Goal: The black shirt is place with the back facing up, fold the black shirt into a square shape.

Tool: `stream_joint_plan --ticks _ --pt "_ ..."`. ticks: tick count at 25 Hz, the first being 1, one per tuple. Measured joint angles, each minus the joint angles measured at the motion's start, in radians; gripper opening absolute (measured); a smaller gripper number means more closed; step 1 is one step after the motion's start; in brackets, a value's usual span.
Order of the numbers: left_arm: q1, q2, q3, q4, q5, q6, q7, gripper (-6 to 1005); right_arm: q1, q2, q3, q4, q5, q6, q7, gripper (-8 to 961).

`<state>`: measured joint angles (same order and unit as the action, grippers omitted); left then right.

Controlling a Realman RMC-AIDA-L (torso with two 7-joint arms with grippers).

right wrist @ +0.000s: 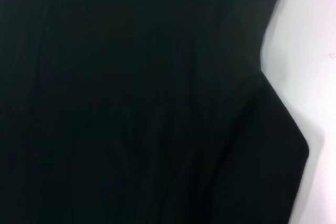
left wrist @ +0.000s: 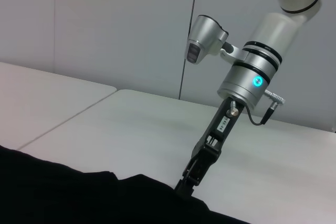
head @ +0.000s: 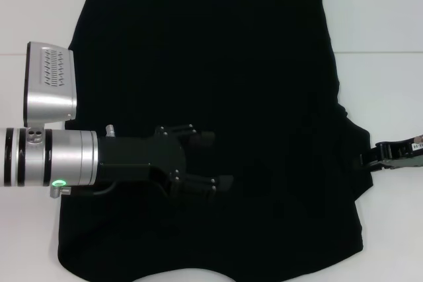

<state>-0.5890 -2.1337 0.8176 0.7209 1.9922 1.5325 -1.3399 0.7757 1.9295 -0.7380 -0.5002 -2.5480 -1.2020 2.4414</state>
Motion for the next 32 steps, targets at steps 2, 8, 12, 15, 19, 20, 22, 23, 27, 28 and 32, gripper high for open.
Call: stream_joint_plan --ticks 2,8,12,15,19,20,22,23,27,28,32 --pt "0.0 0.0 0.0 0.0 0.0 0.0 0.0 937 0.0 0.002 0.0 0.002 0.0 0.003 0.0 418" --pt "0.0 0.001 0.0 0.0 0.0 0.0 0.0 937 0.001 0.011 -0.011 0.009 0.001 0.027 0.001 411" --pt "0.0 0.002 0.0 0.0 -0.002 0.0 -0.001 936 0.01 0.015 -0.014 0.01 0.001 0.032 0.001 407" --pt "0.0 0.002 0.0 0.0 -0.002 0.0 -0.001 936 0.018 0.018 -0.032 0.01 0.0 0.031 0.001 366" --pt "0.0 0.001 -0.001 0.0 -0.004 0.0 0.001 936 0.028 0.025 -0.078 0.007 0.0 0.036 0.017 271" --pt "0.0 0.001 -0.001 0.0 -0.005 -0.002 0.001 936 0.029 0.026 -0.084 0.005 0.0 0.038 0.021 238" --pt "0.001 0.0 -0.002 0.0 -0.005 -0.006 0.001 937 0.029 0.027 -0.089 0.001 0.0 0.039 0.024 171" --pt "0.001 0.0 -0.002 0.0 -0.005 -0.008 0.0 937 0.028 0.027 -0.087 -0.001 0.0 0.039 0.024 138" --pt "0.001 0.0 -0.002 0.0 -0.006 -0.009 -0.001 937 0.011 0.023 -0.073 -0.02 0.006 0.039 0.017 5" --pt "0.001 0.0 -0.002 0.0 -0.007 -0.009 -0.001 936 0.004 0.021 -0.068 -0.031 0.007 0.037 0.015 5" --pt "0.0 -0.003 -0.002 0.002 -0.01 -0.009 -0.001 936 -0.037 0.006 -0.032 -0.083 0.009 0.012 -0.001 5"
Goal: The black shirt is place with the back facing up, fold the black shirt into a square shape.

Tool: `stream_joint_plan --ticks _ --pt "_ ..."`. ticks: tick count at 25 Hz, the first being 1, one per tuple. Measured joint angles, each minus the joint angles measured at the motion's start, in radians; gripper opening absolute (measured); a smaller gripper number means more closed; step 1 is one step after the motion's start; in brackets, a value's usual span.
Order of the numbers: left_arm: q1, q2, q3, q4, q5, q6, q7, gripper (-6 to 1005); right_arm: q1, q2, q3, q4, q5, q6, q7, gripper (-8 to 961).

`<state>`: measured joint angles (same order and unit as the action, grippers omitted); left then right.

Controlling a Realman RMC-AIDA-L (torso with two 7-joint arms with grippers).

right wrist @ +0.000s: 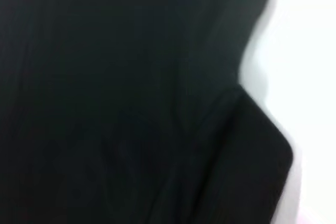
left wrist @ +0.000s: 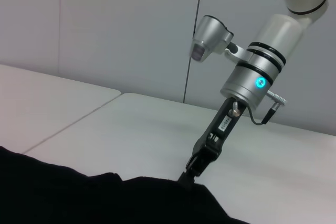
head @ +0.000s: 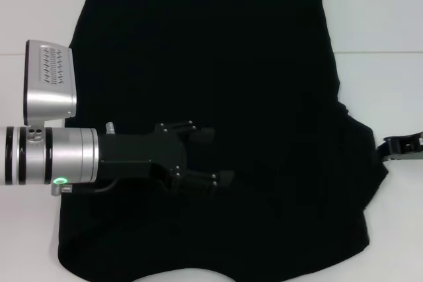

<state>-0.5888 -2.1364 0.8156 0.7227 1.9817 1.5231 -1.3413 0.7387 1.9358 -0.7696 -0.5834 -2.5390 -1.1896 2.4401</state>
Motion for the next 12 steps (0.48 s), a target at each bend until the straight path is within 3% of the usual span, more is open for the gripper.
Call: stream_joint_plan --ticks 6,12 --pt "0.001 -0.001 -0.001 0.0 -0.026 0.002 -0.001 936 -0.027 -0.019 0.091 -0.025 0.0 -0.035 -0.057 4" --pt "0.007 0.0 -0.001 0.0 -0.041 0.007 -0.007 937 -0.046 -0.025 0.109 -0.057 0.0 -0.044 -0.076 4"
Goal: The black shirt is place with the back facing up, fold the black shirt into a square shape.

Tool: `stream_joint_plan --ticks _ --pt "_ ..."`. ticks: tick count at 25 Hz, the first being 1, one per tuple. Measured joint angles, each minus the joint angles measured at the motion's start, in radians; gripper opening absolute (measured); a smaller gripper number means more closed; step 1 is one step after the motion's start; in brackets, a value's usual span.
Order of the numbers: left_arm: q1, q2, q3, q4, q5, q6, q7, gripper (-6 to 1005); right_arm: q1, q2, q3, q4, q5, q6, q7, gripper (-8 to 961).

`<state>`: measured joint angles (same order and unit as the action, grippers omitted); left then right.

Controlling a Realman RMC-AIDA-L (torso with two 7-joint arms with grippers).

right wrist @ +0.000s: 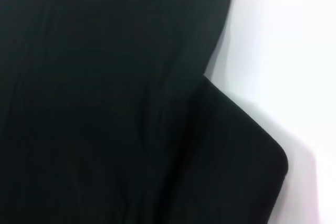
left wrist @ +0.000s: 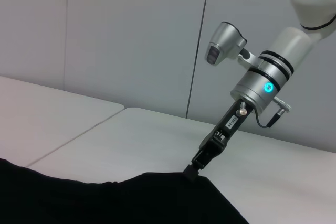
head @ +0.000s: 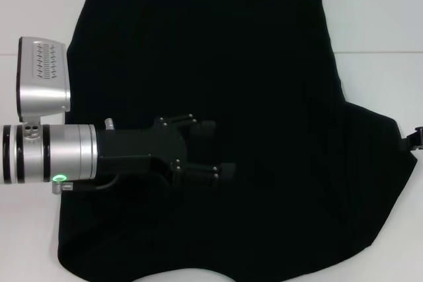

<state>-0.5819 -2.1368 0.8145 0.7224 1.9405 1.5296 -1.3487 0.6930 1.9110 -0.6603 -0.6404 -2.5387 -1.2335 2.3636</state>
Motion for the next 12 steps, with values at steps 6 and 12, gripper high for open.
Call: stream_joint_plan --ticks 6,12 --pt "0.003 -0.001 0.0 0.0 0.0 -0.003 -0.005 937 0.007 -0.002 0.003 -0.012 0.001 0.004 -0.01 4" --pt "0.004 -0.002 0.0 -0.008 0.0 -0.005 -0.006 936 0.028 0.005 0.006 -0.025 0.002 0.001 -0.023 5"
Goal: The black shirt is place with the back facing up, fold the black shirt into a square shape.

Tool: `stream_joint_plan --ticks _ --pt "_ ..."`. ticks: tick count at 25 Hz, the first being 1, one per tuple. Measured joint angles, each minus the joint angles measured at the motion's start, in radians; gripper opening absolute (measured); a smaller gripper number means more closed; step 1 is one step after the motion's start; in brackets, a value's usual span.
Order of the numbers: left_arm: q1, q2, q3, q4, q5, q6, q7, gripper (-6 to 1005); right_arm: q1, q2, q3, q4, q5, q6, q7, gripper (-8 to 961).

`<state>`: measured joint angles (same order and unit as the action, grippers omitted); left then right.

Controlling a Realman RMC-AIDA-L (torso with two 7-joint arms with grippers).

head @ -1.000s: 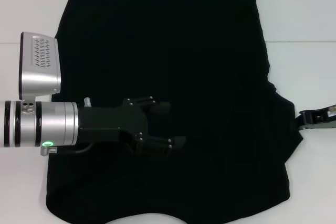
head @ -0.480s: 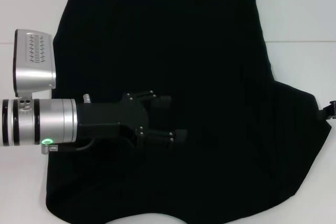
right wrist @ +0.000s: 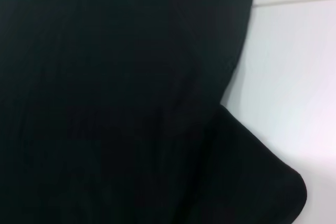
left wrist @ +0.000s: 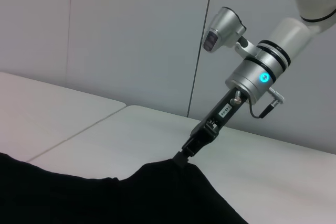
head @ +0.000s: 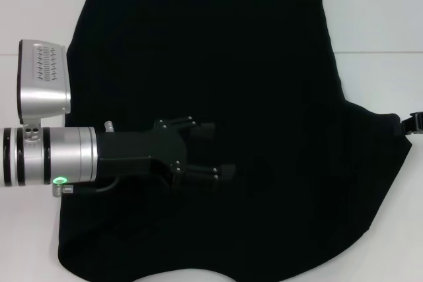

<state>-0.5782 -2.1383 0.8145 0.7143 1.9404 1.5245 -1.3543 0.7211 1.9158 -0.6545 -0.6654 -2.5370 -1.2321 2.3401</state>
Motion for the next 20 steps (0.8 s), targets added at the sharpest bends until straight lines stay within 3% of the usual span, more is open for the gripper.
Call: stream_joint_plan --ticks 20 --pt "-0.004 -0.005 0.0 -0.019 -0.005 -0.001 0.0 937 0.001 0.013 -0.008 -0.064 0.0 -0.122 -0.081 4"
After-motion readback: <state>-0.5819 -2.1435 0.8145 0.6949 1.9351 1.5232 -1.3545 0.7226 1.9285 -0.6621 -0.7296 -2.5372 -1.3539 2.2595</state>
